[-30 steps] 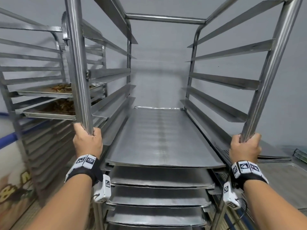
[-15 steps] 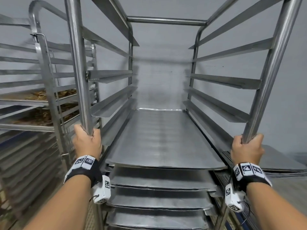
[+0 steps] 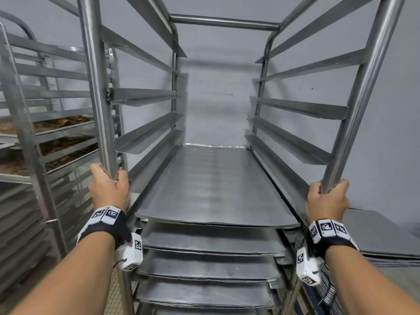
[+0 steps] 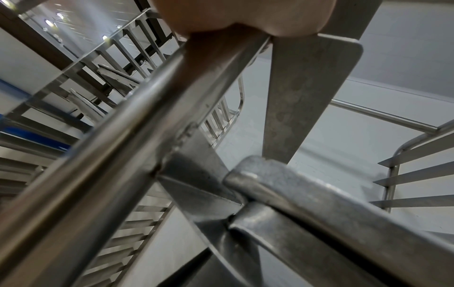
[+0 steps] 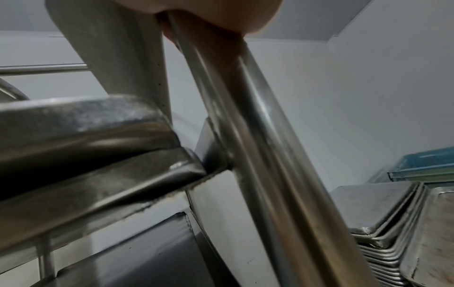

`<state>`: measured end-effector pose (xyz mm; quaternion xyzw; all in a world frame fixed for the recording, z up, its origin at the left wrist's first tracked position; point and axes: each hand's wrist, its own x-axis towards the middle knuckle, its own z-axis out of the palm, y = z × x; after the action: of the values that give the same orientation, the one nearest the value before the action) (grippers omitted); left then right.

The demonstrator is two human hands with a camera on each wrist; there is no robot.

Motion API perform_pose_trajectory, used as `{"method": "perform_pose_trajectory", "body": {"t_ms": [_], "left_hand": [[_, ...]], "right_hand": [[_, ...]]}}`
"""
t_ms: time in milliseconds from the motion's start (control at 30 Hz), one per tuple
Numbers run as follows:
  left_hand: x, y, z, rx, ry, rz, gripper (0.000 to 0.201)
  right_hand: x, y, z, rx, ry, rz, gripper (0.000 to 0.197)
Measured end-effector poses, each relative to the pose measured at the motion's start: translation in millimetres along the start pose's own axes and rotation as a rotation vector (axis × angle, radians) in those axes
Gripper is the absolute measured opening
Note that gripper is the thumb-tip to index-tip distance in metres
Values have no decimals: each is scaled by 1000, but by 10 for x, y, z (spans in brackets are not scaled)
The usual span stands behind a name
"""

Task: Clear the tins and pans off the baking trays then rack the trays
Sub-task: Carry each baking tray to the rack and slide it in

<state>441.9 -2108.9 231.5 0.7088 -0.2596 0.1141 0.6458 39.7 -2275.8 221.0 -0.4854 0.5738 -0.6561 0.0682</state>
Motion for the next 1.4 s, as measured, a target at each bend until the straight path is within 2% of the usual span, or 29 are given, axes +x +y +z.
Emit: {"method": "perform_pose_trajectory", "body": {"t_ms": [700,1000,1267,1400], "left_hand": [[256,47,1184,-31,7,-13,24],[380,-29,1328,-33,3,-18,23],[351,12,1259,-64,-67,-17,24],[345,33,1205,24,-130,-15,32]], "right_hand": [[784,366,896,-14,26,22,19],[816,441,1016,17,34,13,19],[754,349,934,49,-71,4,24],[728,255,782,-3,-230,69,29]]}}
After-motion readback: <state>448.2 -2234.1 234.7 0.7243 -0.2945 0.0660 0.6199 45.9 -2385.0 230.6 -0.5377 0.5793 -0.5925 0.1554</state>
